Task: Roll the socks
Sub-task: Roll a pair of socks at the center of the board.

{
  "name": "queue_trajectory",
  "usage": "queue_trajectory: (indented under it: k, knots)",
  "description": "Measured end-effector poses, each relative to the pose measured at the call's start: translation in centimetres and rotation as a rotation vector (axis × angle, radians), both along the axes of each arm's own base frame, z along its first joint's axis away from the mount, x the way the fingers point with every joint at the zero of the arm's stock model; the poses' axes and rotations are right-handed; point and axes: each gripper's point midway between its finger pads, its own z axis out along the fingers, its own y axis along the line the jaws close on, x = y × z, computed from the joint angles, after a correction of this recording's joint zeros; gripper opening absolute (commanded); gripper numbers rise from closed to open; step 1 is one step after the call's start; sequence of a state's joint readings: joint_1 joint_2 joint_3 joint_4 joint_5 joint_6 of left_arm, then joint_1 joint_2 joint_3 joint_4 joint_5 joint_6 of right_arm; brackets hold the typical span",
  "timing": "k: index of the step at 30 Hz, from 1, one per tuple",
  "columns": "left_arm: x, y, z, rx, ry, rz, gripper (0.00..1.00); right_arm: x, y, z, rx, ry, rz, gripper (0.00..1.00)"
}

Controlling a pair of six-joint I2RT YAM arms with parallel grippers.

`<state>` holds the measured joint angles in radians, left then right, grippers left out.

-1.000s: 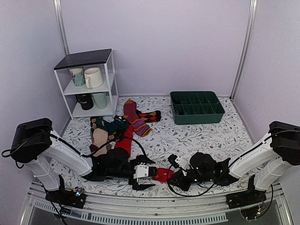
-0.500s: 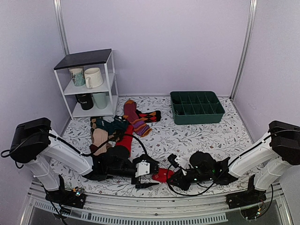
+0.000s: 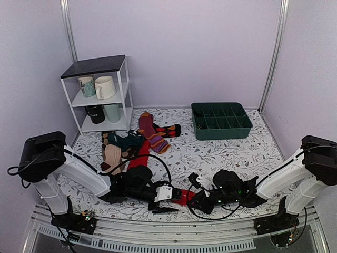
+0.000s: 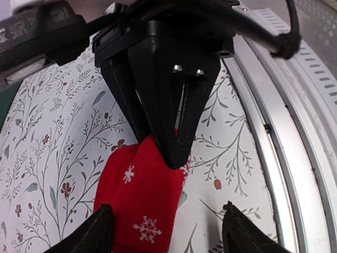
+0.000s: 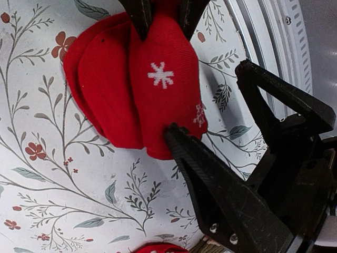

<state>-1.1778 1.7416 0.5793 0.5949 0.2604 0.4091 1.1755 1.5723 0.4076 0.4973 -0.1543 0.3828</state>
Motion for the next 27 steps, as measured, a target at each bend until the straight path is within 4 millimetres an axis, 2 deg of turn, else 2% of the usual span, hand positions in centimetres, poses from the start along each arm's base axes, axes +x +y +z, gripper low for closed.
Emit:
queue_trajectory:
  k: [6, 9, 12, 17, 18, 19, 20, 21, 24, 27]
  knots:
    - [0.6, 0.1, -0.3, 0.005, -0.006, 0.029, 0.69, 0.0, 0.0, 0.0, 0.001, 0.004, -0.003, 0.07]
    - [0.9, 0.1, -0.6, 0.012, -0.007, 0.047, 0.61, 0.0, 0.0, 0.0, 0.002, 0.007, -0.004, 0.07]
    - [1.3, 0.0, -0.7, 0.016, -0.006, 0.058, 0.49, 0.1, 0.0, 0.0, 0.003, 0.009, -0.004, 0.07]
    - [1.7, -0.1, -0.8, 0.018, 0.0, 0.07, 0.37, 0.1, 0.0, 0.0, 0.004, 0.014, -0.008, 0.07]
    - [1.8, -0.1, -0.8, 0.018, 0.0, 0.073, 0.37, 0.1, 0.0, 0.0, 0.004, 0.014, -0.008, 0.07]
    - [1.8, -0.2, -0.8, 0.018, 0.004, 0.075, 0.42, 0.1, 0.0, 0.0, 0.004, 0.015, -0.009, 0.07]
    - [1.9, -0.2, -0.8, 0.018, 0.005, 0.075, 0.5, 0.1, 0.0, 0.0, 0.004, 0.015, -0.009, 0.07]
    - [1.9, -0.2, -0.8, 0.019, 0.007, 0.076, 0.54, 0.1, 0.0, 0.0, 0.005, 0.017, -0.01, 0.07]
    - [1.8, -0.1, -1.1, 0.028, 0.019, 0.08, 0.58, 0.1, 0.0, 0.0, 0.005, 0.02, -0.013, 0.07]
    - [1.7, 0.0, -1.2, 0.031, 0.026, 0.081, 0.57, 0.1, 0.0, 0.0, 0.006, 0.02, -0.014, 0.07]
